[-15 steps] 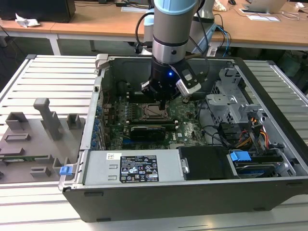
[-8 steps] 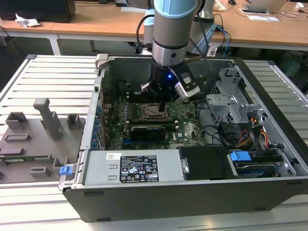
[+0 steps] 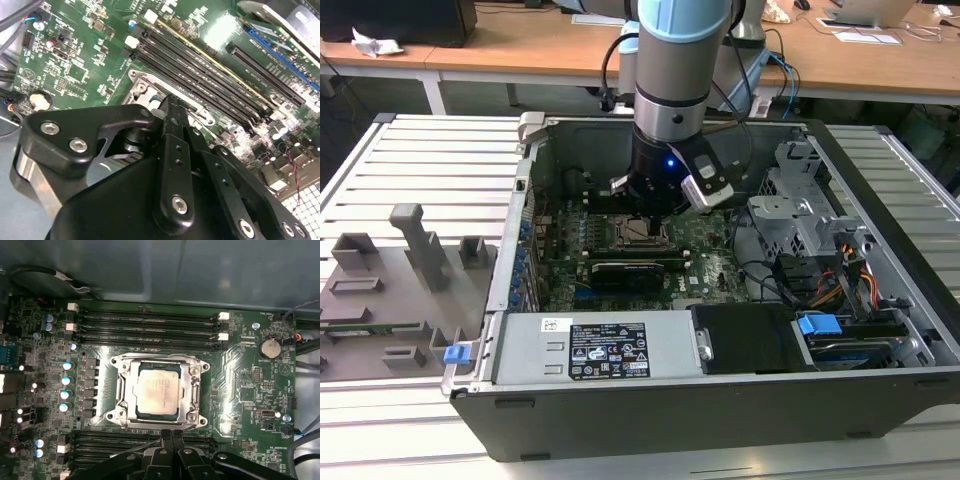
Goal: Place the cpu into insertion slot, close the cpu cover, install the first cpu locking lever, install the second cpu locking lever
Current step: 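Install the second cpu locking lever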
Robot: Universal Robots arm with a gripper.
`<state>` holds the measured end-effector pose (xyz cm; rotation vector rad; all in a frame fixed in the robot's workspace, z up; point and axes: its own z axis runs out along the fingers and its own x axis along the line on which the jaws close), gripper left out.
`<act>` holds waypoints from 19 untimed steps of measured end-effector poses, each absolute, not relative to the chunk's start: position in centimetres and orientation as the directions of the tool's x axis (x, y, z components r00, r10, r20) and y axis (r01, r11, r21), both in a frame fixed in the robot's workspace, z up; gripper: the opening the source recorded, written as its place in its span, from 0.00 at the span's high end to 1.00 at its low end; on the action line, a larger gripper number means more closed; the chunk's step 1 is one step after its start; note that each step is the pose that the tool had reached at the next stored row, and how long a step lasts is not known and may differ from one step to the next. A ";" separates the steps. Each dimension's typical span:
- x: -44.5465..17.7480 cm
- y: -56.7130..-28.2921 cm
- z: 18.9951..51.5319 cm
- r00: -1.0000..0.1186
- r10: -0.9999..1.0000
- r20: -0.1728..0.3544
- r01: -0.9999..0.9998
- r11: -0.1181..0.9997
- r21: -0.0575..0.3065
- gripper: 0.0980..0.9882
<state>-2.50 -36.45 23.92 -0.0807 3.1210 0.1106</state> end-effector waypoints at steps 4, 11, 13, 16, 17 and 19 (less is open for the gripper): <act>-3.4 -36.5 23.9 -0.999 -0.051 -0.019 -0.052 0.996 0.071 0.99; -3.6 -36.9 23.9 -0.999 -0.050 -0.020 -0.052 0.996 0.074 0.99; -3.7 -36.9 23.9 -0.999 -0.050 -0.020 -0.051 0.996 0.079 0.99; -4.0 -36.9 23.9 -0.999 -0.050 -0.020 -0.052 0.995 0.085 0.99; -4.1 -36.9 23.8 -0.999 -0.050 -0.020 -0.052 0.995 0.087 0.99; -4.2 -36.9 23.8 -0.999 -0.050 -0.020 -0.052 0.995 0.087 0.99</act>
